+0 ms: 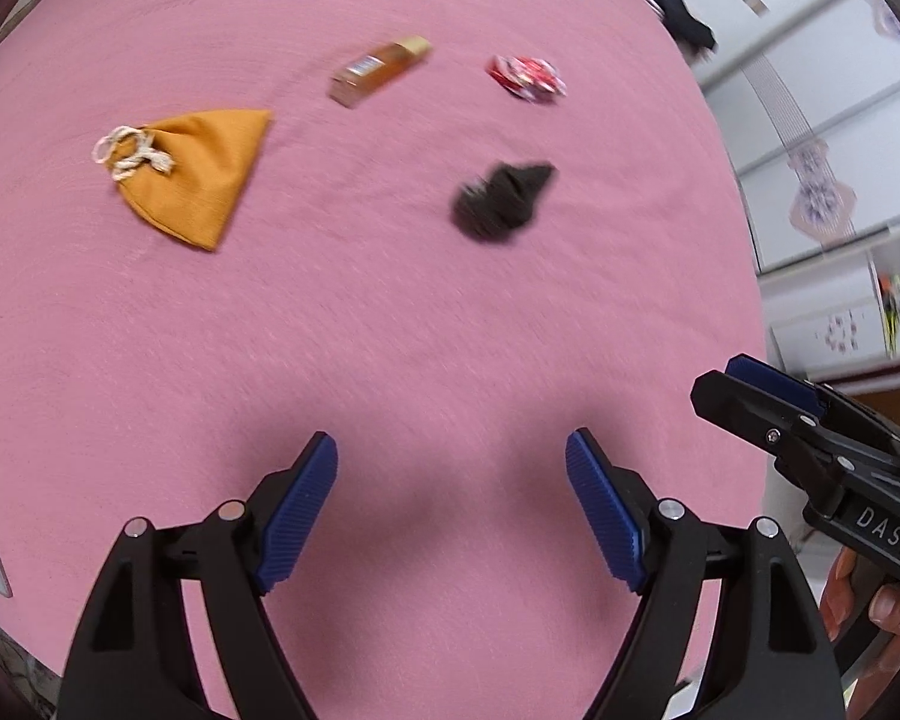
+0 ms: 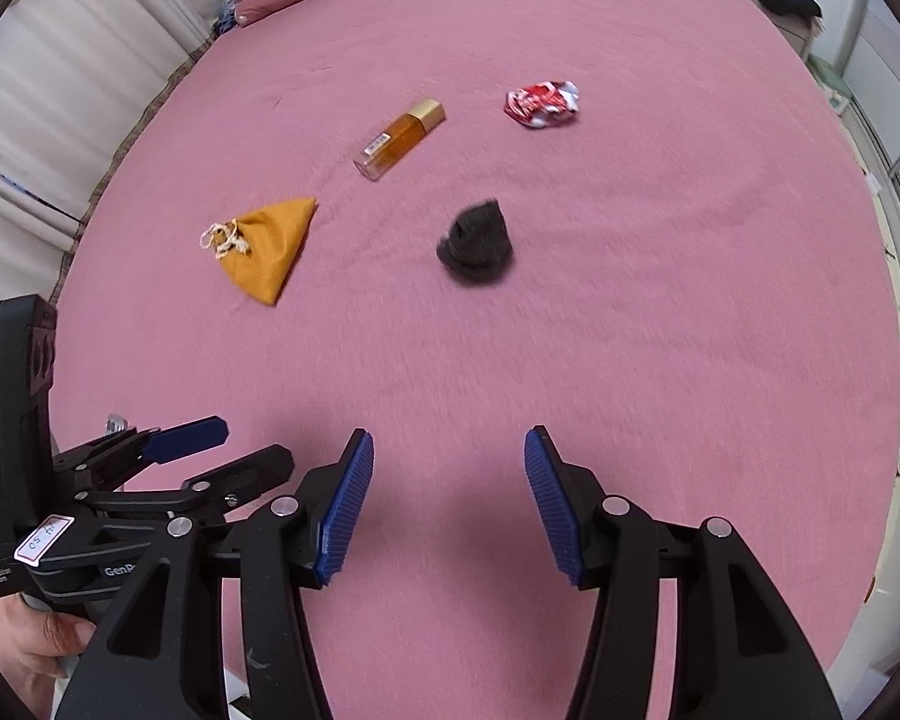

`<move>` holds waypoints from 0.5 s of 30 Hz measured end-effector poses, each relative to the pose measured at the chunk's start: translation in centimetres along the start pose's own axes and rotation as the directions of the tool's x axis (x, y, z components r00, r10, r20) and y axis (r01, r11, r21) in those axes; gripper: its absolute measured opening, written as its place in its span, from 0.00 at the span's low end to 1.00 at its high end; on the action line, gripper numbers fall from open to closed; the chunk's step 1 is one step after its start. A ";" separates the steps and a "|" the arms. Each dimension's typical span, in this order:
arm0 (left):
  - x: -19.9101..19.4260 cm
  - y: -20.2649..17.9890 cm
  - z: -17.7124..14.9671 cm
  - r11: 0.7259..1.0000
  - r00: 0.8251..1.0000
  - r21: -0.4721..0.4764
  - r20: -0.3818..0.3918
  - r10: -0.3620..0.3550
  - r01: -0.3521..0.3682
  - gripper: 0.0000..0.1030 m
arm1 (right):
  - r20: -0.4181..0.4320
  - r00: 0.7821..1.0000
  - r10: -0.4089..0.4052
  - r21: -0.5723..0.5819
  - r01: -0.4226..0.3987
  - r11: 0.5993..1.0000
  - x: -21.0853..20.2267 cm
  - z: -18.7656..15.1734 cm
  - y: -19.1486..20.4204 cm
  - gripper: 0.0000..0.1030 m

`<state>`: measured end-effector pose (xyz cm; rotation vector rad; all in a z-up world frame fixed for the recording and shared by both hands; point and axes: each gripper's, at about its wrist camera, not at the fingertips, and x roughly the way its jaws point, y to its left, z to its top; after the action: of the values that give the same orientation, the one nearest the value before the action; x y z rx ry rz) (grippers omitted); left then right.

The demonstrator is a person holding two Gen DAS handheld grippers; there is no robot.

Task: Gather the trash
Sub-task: 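Move both tools back over the bed toward the orange pouch and black sock, then grasp the orange drawstring pouch with the left tool while the right tool grasps the black sock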

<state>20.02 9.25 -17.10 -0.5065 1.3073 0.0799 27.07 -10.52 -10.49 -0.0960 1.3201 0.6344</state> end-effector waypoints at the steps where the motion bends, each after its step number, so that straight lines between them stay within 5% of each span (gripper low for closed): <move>1: 0.2 0.4 0.5 1.000 1.000 -0.015 0.005 0.008 -0.008 0.76 | -0.001 1.000 -0.003 -0.006 0.003 1.000 0.6 0.8 0.1 0.53; 15: 5.7 8.0 6.5 0.970 0.999 -0.242 0.017 0.035 -0.030 0.76 | -0.053 0.996 -0.072 -0.025 0.071 0.997 12.0 9.0 -1.1 0.59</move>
<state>24.72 17.70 -23.86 -0.6902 1.2918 0.2745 36.65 -3.19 -19.37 -0.1798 1.3556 0.5901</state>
